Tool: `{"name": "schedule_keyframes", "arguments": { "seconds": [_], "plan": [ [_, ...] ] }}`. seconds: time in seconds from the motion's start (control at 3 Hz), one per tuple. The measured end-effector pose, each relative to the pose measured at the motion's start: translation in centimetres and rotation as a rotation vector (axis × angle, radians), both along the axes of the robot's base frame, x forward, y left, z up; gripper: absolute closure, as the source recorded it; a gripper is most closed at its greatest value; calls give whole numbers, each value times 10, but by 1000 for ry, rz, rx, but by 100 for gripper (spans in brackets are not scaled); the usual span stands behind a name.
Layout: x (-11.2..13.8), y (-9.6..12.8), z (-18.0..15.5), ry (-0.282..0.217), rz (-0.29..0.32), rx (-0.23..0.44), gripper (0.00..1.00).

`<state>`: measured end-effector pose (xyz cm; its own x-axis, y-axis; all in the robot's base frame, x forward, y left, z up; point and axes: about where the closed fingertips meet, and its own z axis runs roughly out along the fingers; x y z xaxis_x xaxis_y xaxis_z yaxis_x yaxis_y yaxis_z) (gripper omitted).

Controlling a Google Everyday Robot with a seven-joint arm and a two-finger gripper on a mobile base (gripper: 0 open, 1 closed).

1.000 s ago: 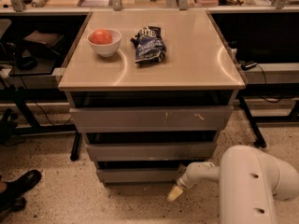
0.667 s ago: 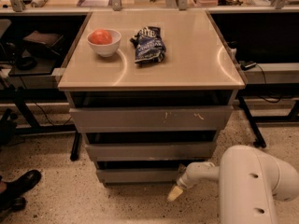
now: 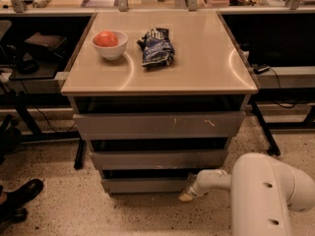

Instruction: Open bottom drawer

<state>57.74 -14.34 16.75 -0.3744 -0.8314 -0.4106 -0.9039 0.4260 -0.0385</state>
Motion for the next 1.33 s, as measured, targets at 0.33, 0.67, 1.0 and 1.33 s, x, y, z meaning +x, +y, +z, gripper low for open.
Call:
{"name": "schedule_keyframes", "arguments": {
  "seconds": [0.33,0.67,1.0,1.33],
  "plan": [
    [0,0,0,0,0,0,66],
    [0,0,0,0,0,0,88],
    [1,0,5,0,0,0,100],
    [1,0,13,0,0,0,100]
  ]
}}
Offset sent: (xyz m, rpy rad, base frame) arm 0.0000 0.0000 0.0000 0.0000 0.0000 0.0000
